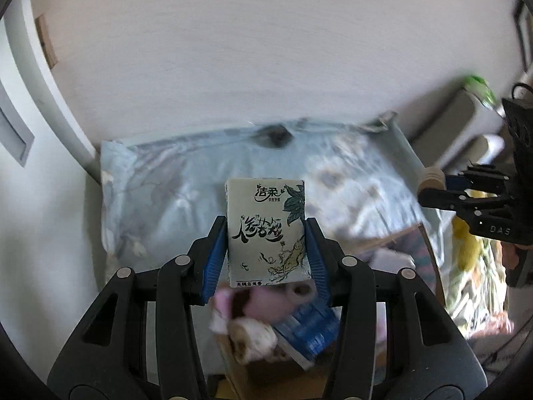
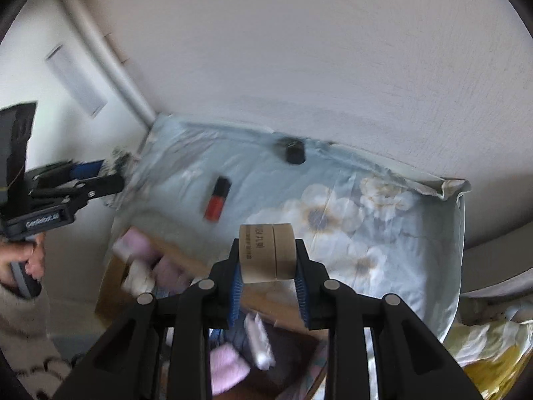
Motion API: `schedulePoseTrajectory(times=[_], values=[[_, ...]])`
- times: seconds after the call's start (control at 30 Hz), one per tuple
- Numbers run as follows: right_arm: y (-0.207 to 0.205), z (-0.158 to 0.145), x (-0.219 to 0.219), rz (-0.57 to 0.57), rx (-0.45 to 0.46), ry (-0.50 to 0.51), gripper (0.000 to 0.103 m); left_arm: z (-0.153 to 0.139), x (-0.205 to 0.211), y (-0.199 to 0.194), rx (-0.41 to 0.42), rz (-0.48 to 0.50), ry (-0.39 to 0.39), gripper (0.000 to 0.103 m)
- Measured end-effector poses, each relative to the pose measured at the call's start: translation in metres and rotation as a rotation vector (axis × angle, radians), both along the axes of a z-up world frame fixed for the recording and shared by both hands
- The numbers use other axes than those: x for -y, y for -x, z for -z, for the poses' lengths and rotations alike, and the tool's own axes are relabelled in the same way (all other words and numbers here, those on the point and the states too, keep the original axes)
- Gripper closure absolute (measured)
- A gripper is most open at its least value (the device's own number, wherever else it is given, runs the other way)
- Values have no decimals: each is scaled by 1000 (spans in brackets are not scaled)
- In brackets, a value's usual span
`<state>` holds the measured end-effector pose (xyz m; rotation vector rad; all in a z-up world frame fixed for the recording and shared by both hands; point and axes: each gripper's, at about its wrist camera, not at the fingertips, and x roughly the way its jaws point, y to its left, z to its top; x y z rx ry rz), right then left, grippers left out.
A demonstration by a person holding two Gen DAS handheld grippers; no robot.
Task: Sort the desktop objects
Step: 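Carry tissue pack and beige cylinder into the box and release both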
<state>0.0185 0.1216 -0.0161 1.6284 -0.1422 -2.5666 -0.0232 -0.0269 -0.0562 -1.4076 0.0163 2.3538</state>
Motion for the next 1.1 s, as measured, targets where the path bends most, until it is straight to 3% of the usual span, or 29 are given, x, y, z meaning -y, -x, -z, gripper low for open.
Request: schedulePoseTrajectory(times=[0.27,0.53,0.83,1.1], values=[[-53,26,15,-69,54,-5,77,21,-26,-50,49,88,-23,61],[-88,59,16,-49,129,-4,77,60,-44,-81,130,124,-9,61],[-98,83,16,-40,187,7,77,84,-51,-92,175,126,65,61],[-98,87,18,-49,198,11,77,86,-47,-98,189,115,72,61]])
